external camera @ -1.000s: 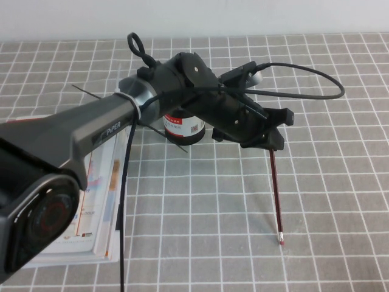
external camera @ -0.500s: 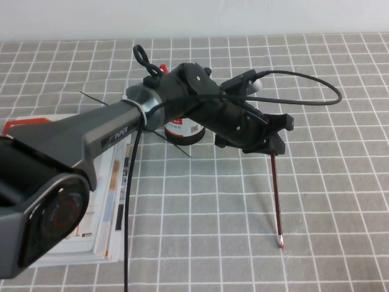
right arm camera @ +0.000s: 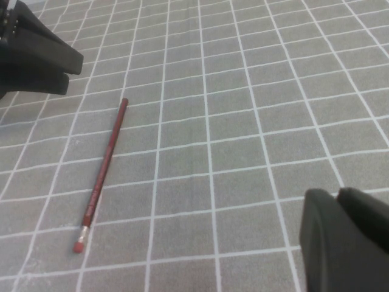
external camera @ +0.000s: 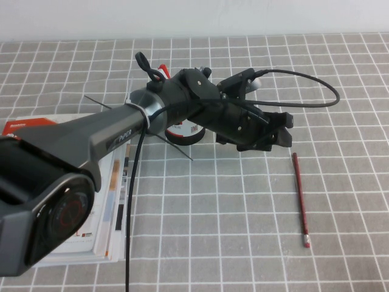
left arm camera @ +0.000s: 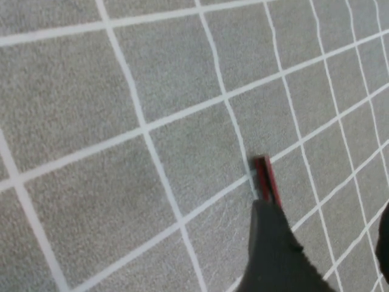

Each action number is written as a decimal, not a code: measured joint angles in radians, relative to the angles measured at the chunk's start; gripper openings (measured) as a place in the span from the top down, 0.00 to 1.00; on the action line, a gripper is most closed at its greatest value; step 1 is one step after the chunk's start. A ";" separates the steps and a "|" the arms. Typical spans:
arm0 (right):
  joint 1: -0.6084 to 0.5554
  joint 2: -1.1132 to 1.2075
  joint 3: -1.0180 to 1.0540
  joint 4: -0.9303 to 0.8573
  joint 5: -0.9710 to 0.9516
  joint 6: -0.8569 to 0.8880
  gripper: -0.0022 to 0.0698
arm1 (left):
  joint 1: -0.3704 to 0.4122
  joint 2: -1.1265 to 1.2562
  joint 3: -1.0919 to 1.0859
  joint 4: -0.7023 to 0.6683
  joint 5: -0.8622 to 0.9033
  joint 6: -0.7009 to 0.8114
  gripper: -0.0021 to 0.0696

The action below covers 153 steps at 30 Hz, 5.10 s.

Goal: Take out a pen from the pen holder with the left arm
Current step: 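Take a marker out of the pen holder and lay it on the table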

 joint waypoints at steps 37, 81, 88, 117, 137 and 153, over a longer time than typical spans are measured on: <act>0.000 0.000 0.000 0.000 0.000 0.000 0.99 | -0.219 -0.969 0.476 0.785 -0.028 -0.050 0.97; 0.000 0.000 0.000 0.002 0.000 0.000 0.99 | 0.369 -2.287 1.685 0.942 -0.258 -0.541 0.97; 0.000 0.000 0.000 0.002 0.000 0.000 0.99 | 0.537 -2.288 1.744 0.854 -0.295 -0.527 0.97; 0.000 0.000 0.000 0.002 0.000 0.000 0.99 | 0.656 -2.289 1.860 0.796 -0.355 -0.123 0.97; 0.000 0.000 0.000 0.016 0.000 0.000 0.99 | 0.585 -2.289 1.860 0.795 -0.349 -0.121 0.97; 0.000 0.000 0.000 0.019 0.000 0.000 0.99 | 0.585 -2.289 1.860 0.795 -0.349 -0.121 0.97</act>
